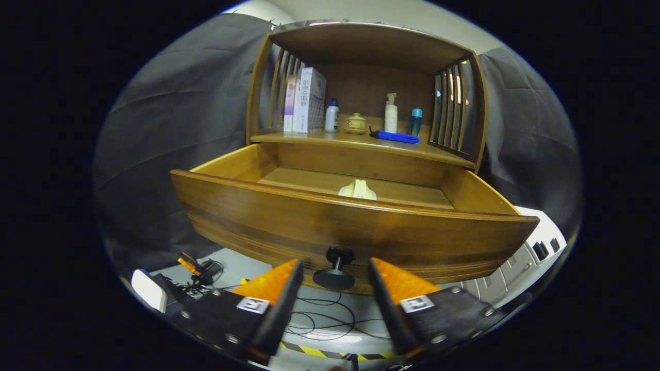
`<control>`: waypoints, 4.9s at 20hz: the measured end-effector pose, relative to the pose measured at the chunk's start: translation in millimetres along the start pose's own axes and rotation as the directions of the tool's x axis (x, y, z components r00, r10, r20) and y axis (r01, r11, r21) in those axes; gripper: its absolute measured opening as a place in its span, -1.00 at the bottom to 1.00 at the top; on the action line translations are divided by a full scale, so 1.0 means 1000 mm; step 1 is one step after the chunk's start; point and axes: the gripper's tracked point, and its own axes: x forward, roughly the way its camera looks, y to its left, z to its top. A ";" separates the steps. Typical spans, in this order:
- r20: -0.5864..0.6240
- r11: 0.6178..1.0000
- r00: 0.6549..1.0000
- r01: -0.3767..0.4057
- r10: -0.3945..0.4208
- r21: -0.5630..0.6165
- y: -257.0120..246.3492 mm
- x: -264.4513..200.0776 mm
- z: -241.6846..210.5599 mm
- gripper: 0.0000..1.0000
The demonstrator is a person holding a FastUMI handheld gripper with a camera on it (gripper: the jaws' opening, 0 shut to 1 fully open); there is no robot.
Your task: Pull open the drawer, take out the items inside it, and place them on the countertop above the cabinet.
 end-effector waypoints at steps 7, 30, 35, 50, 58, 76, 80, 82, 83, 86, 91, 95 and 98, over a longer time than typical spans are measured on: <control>0.186 0.998 0.982 -0.024 0.014 0.051 -0.001 -0.026 0.111 0.94; -0.398 0.968 0.906 0.211 -0.143 0.133 -0.050 0.163 0.091 0.87; -0.476 0.964 0.861 0.250 -0.179 0.091 -0.054 0.168 0.069 0.48; -0.419 0.969 0.895 0.218 -0.152 0.116 -0.044 0.143 0.062 -0.72; -0.214 0.951 0.953 0.253 -0.213 0.179 -0.062 0.124 0.153 -0.78; 0.039 0.956 0.982 0.173 -0.187 0.239 -0.118 0.260 0.253 -0.67; 0.036 0.957 0.985 0.156 -0.169 0.245 -0.120 0.273 0.249 -0.54; 0.014 0.962 0.988 0.149 -0.157 0.229 -0.117 0.276 0.241 -0.49; 0.017 0.963 0.987 0.153 -0.161 0.219 -0.117 0.274 0.240 -0.39; 0.066 0.966 0.988 0.119 -0.138 0.231 -0.108 0.260 0.249 0.16; 0.220 0.965 0.969 0.055 -0.114 0.257 -0.094 0.184 0.273 0.91; 0.342 0.964 0.925 0.079 -0.166 0.254 -0.092 0.092 0.277 0.91; 0.394 0.970 0.899 0.112 -0.191 0.215 -0.084 0.028 0.260 0.91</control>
